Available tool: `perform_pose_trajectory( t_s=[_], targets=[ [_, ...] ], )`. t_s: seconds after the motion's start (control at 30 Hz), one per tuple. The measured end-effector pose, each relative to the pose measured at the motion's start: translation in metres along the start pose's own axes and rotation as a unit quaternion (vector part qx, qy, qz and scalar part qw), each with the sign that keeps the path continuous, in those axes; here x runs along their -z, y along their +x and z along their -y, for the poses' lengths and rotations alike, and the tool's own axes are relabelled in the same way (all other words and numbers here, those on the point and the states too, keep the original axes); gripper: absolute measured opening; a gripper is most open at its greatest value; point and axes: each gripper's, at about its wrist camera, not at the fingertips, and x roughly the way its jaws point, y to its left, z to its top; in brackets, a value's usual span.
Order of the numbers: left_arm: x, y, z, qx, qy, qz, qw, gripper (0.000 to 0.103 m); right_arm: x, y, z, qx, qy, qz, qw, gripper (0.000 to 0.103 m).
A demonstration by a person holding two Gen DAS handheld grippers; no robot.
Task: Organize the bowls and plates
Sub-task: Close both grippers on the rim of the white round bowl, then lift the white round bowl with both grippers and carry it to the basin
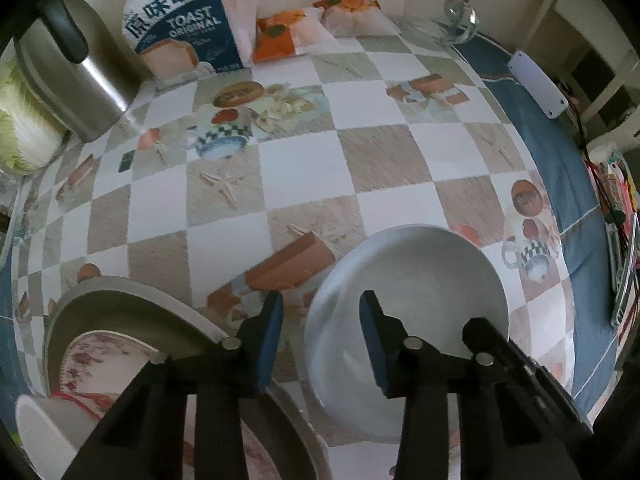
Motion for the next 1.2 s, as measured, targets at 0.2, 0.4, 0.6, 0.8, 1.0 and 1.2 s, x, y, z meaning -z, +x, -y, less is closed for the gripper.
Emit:
perform_pose_trajectory(
  t_s=[0.2,0.4,0.6,0.8,1.0,1.2],
  targets=[
    [0.005,0.003,0.006,-0.007,0.015,0.003,0.9999,0.021,0.000,-0.002,0.003,0.001,0.003,-0.001,1.000,0.014],
    [0.007,0.002,0.002,0.003,0.011,0.008,0.9999,0.015,0.000,-0.003,0.004,0.000,0.003,-0.004,1.000,0.013],
    [0.007,0.001,0.006,0.007,0.012,0.012,0.9998,0.015,0.000,-0.005,0.010,-0.003,0.008,-0.004,1.000,0.013],
    [0.008,0.000,0.007,0.015,0.006,0.010,0.9998,0.015,-0.001,-0.007,0.013,0.004,0.008,-0.017,1.000,0.013],
    [0.009,-0.001,0.007,0.022,-0.004,0.007,0.9997,0.015,-0.001,-0.008,0.013,0.010,0.009,-0.034,0.999,0.015],
    [0.012,-0.002,0.007,0.030,-0.015,0.004,0.9994,0.013,0.000,-0.012,0.007,0.028,-0.010,-0.037,0.999,0.015]
  ],
)
